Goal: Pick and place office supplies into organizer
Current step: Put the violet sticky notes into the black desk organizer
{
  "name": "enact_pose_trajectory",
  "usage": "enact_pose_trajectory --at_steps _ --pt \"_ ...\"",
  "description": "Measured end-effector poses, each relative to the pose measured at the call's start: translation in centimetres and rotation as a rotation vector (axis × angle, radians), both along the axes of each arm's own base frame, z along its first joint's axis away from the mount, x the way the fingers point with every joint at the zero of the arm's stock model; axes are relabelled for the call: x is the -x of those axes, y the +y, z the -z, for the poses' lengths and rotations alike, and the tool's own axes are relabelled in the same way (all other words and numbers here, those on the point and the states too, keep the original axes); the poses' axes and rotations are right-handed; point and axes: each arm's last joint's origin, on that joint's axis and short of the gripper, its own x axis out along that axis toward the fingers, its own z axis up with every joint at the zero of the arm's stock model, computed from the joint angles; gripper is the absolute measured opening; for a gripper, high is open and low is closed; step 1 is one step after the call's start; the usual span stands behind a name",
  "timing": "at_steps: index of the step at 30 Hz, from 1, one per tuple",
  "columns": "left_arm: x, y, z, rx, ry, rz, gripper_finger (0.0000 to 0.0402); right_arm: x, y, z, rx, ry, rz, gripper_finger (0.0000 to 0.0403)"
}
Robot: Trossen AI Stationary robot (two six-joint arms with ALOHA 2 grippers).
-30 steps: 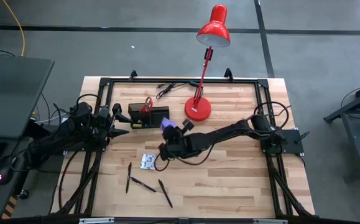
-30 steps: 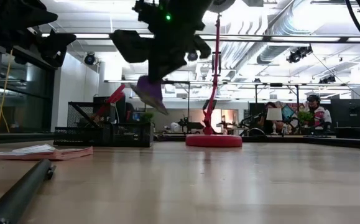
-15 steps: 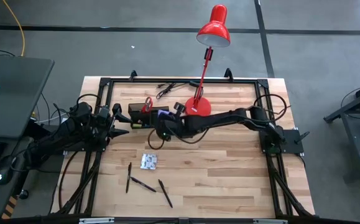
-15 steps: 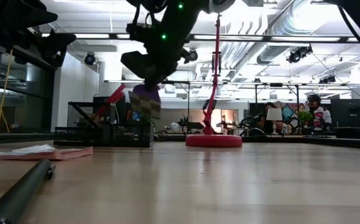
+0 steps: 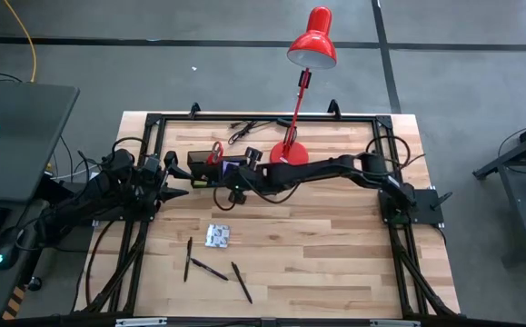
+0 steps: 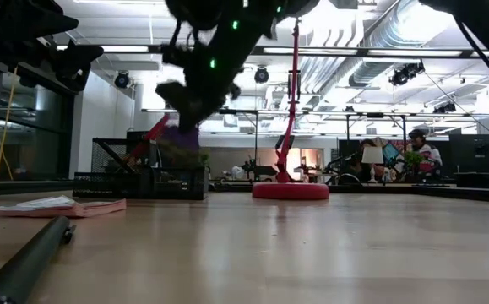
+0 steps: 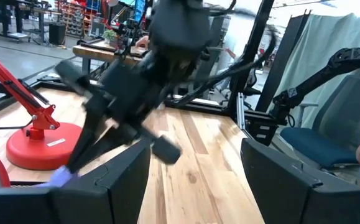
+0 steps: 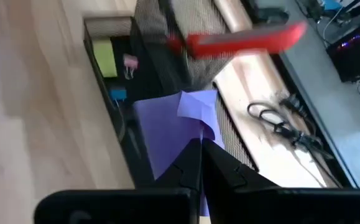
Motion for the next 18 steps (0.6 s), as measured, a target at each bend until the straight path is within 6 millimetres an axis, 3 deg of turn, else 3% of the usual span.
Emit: enact_pose_trajectory --at_steps 6,12,18 --pt "0.0 0.0 0.0 0.000 0.000 0.000 0.0239 -1.0 -0.9 2.9 0.032 0.049 -0.040 0.0000" --pt "0.0 0.0 0.0 0.000 0.000 0.000 0.0239 -1.6 -1.3 6.9 -0.048 0.113 -0.117 0.0007" --pt "0.0 0.0 0.0 0.000 0.000 0.000 0.0239 -1.8 -1.3 7.5 0.009 0.149 -0.155 0.0070"
